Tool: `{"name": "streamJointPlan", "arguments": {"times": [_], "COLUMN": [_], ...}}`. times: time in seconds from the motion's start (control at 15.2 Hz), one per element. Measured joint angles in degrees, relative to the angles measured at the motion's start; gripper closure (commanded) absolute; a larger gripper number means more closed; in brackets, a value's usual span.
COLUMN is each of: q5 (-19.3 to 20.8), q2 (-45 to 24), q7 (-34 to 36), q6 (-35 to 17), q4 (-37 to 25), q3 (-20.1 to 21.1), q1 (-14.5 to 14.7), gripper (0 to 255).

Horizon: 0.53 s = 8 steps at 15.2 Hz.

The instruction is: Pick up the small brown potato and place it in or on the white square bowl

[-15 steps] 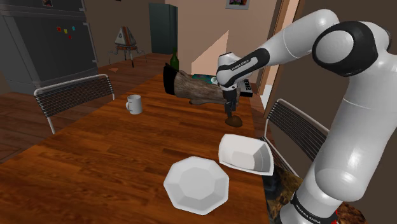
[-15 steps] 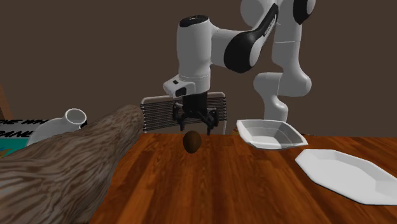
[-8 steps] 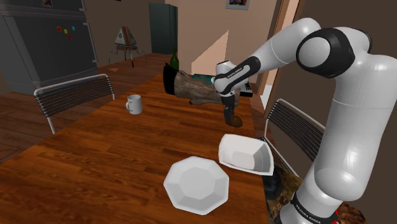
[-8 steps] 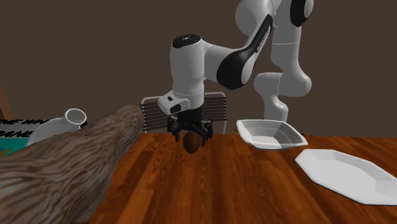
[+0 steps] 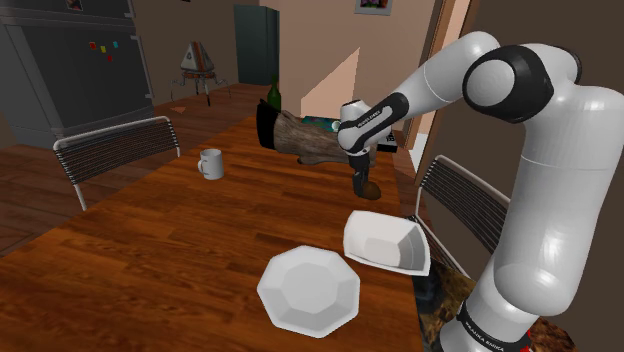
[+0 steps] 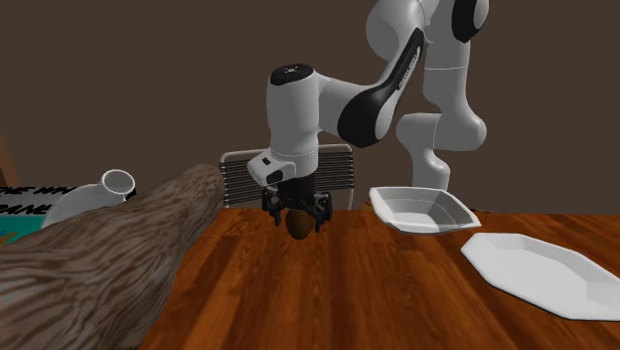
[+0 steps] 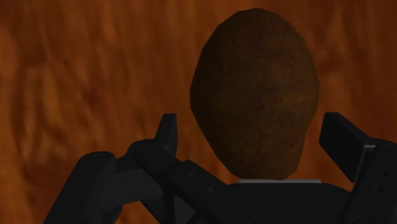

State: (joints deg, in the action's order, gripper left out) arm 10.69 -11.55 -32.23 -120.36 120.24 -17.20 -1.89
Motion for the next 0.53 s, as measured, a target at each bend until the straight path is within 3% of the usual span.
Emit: {"name": "streamJointPlan", "arguments": {"times": [0.07, 0.53], "q5": [0.0, 0.0], "q2": [0.0, 0.0], "q7": [0.0, 0.0], "q6": [0.0, 0.0], "q4": [0.0, 0.0], "q3": [0.0, 0.0], "q1": [0.0, 0.0], "gripper": [255, 255]}}
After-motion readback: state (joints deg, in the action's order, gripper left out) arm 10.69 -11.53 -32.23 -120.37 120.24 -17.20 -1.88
